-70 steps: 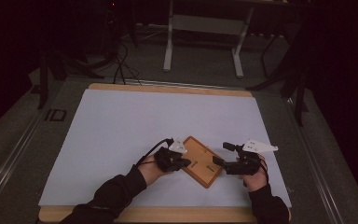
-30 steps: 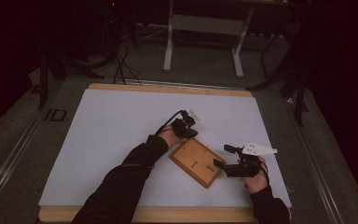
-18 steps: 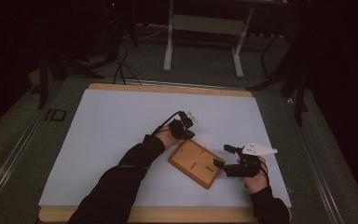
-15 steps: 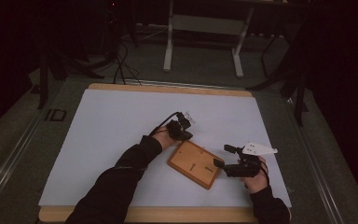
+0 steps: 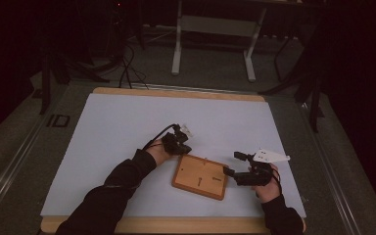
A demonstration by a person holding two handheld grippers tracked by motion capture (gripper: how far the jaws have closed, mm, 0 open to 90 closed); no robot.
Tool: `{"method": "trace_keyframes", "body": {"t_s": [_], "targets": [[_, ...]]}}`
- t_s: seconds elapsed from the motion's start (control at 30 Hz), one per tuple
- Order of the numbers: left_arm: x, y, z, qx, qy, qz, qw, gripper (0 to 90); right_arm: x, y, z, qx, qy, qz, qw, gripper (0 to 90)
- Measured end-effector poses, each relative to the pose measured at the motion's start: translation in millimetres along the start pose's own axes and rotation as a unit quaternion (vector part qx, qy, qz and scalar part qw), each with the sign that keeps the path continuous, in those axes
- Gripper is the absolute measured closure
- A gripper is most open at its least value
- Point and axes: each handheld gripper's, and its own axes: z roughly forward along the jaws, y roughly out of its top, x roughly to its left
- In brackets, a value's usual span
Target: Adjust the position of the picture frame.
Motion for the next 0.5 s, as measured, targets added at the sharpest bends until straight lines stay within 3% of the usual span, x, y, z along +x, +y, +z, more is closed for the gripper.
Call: {"method": "trace_keyframes", "body": {"t_s": [0.2,0.5], "targets": [[-4.4,-8.8,-7.4,0.006,0.000,0.004,1.0000,89.9,-0.8,0.4,0.7,-0.004,0.007,0.008,0.9999,17.7],[-11.4,-20.7,-16.9,0.012,-0.003,0.009,0.9999,89.9,0.9,0.8,2.1,-0.006,0.005,0.001,1.0000,17.7]]}}
